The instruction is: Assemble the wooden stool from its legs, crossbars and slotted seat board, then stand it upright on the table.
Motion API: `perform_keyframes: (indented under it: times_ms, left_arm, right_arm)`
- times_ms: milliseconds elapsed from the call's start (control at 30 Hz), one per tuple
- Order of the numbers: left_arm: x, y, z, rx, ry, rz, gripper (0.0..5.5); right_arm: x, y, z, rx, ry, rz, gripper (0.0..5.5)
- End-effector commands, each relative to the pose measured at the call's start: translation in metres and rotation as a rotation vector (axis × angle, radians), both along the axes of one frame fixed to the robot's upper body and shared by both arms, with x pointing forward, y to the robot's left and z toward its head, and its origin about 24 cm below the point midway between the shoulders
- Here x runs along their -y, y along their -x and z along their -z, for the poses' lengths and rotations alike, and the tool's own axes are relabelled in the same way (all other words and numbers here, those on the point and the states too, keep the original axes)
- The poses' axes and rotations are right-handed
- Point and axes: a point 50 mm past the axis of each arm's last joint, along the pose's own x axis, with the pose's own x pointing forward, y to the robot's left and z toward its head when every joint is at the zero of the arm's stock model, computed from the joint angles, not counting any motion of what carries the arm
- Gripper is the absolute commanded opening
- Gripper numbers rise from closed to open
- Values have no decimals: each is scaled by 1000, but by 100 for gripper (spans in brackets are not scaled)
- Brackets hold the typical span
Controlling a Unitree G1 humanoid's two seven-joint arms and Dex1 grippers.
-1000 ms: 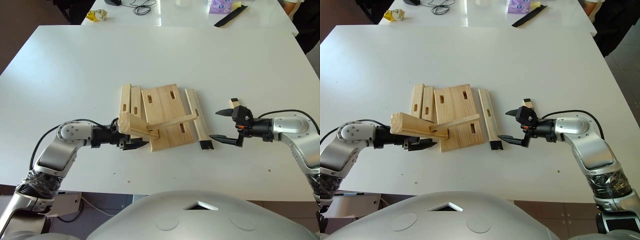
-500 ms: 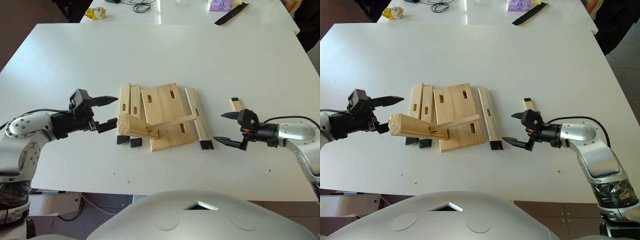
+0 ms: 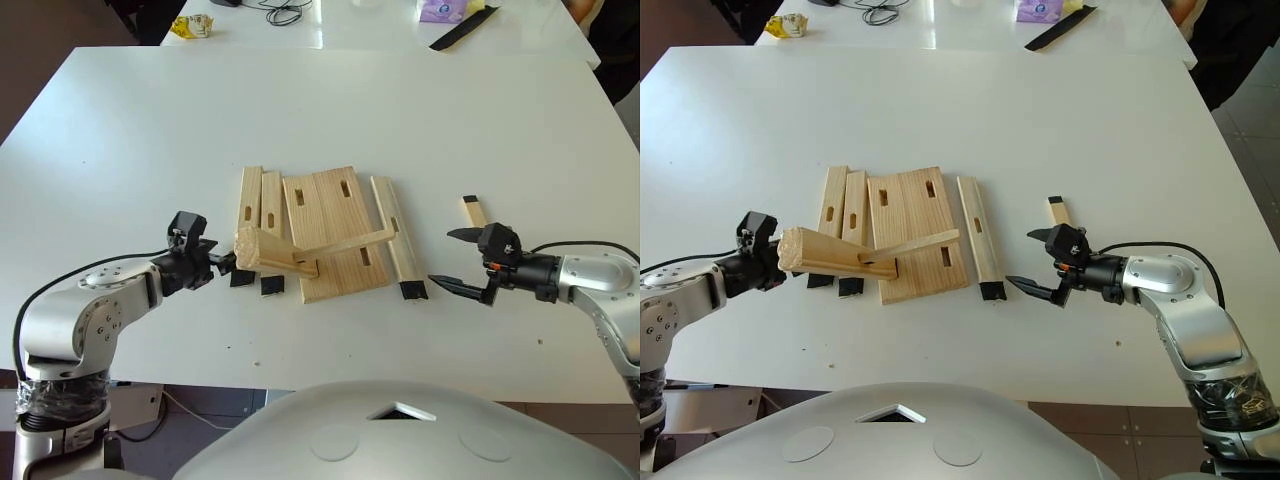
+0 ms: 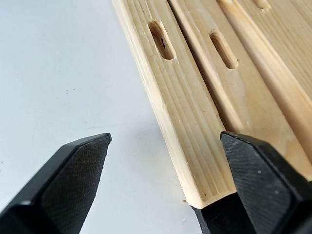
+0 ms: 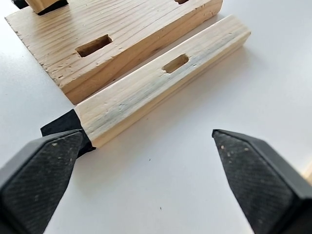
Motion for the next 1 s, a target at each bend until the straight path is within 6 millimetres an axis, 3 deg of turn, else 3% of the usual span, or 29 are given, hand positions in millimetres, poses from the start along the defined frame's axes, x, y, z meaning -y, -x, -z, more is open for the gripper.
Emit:
perform_keyframes:
  times_ms: [33, 300, 967, 1000]
  left_arm:
    - [9, 2, -2, -28, -33, 59, 416]
    - [-14, -11, -12, -14, -150, 107, 416]
    - [-3, -3, 24, -137, -103, -8, 416]
    - [-1, -3, 25, -137, -98, -5, 397]
  right_arm:
    - [-2, 4, 2, -4, -16, 16, 489]
    - [-4, 6, 4, -8, -20, 25, 489]
    - [-4, 0, 4, -6, -11, 4, 489]
    - [-4, 0, 4, -6, -12, 4, 489]
